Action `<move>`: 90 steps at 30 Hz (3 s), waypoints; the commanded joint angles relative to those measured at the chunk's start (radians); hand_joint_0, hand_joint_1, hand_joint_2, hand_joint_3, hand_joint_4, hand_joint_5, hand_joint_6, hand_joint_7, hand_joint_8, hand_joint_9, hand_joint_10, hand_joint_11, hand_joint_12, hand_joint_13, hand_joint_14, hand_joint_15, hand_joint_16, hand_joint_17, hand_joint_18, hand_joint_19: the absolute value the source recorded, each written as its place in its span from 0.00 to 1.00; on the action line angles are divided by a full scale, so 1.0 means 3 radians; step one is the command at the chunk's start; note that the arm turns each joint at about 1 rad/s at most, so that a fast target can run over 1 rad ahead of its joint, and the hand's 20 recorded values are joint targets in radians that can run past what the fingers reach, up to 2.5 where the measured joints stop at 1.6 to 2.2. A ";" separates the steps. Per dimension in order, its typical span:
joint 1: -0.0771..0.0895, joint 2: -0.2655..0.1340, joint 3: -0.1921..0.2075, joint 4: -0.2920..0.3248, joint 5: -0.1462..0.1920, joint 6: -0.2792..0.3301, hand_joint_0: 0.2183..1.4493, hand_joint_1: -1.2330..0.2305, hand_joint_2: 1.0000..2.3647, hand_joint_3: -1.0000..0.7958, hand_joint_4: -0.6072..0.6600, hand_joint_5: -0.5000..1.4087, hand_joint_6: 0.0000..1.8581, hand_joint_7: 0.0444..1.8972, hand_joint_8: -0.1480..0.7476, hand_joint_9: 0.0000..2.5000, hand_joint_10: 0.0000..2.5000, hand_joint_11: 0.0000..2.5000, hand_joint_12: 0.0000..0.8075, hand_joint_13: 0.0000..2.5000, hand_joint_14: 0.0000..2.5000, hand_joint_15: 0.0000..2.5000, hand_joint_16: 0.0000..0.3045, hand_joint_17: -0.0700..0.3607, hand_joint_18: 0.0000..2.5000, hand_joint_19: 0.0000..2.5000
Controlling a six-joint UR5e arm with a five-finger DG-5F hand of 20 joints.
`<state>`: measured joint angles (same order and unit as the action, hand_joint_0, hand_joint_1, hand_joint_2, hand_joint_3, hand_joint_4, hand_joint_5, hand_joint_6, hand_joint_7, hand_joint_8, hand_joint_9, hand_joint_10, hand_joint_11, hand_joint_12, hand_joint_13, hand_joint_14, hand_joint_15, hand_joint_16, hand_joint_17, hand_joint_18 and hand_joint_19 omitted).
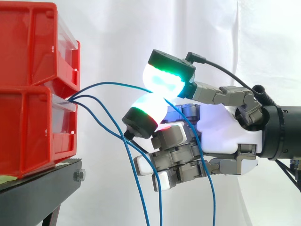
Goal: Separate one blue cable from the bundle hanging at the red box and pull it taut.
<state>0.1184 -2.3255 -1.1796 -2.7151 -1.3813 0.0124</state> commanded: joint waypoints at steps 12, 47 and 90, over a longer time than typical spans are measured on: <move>0.0004 0.0000 0.0000 0.0000 -0.0003 0.0000 0.45 0.36 0.01 0.45 0.41 0.16 0.55 0.64 0.56 0.42 0.00 0.47 0.45 0.30 0.01 0.24 0.15 0.41 0.27 0.28; 0.0004 0.0000 0.0000 0.0000 -0.0003 0.0000 0.45 0.36 0.01 0.46 0.41 0.16 0.55 0.64 0.56 0.42 0.00 0.47 0.46 0.30 0.01 0.23 0.15 0.41 0.27 0.28; 0.0004 0.0000 0.0000 0.0000 0.0002 0.0000 0.45 0.35 0.01 0.46 0.41 0.16 0.54 0.64 0.56 0.42 0.00 0.47 0.44 0.29 0.01 0.23 0.15 0.40 0.27 0.28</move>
<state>0.1200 -2.3255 -1.1807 -2.7153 -1.3816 0.0125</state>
